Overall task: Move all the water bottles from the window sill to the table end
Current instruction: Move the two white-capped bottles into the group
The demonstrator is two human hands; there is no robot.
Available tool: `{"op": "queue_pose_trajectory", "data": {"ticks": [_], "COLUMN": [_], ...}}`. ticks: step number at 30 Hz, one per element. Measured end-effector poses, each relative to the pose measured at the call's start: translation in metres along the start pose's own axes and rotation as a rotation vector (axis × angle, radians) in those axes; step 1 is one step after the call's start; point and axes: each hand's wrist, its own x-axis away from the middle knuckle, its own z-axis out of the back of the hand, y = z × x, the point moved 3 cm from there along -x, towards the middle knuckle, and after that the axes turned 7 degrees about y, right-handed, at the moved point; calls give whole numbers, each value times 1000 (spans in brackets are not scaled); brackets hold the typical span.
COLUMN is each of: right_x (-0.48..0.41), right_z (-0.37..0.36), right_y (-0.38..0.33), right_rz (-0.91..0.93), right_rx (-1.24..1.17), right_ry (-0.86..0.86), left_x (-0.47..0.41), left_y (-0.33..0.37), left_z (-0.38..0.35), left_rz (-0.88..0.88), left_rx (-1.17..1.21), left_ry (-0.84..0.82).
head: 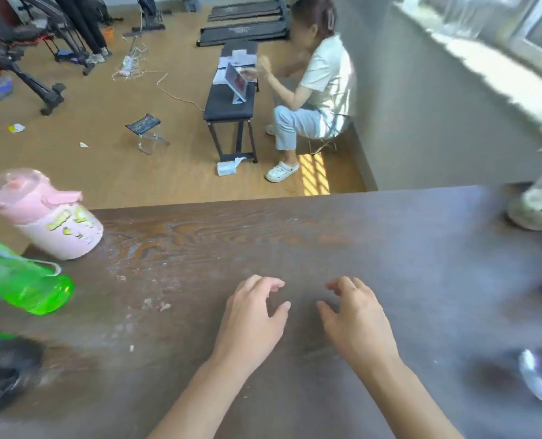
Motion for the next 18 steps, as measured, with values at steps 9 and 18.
{"op": "queue_pose_trajectory", "data": {"ticks": [9, 18], "right_x": [43, 128], "right_z": [74, 95], "right_y": [120, 177], "right_rz": [-349, -583], "right_rx": [-47, -229], "right_ry": [223, 429], "left_x": [-12, 57], "left_y": [148, 231], "left_z": [-123, -188], "left_rz": [-348, -507], "left_rx": [94, 247], "left_ry": [-316, -661]}}
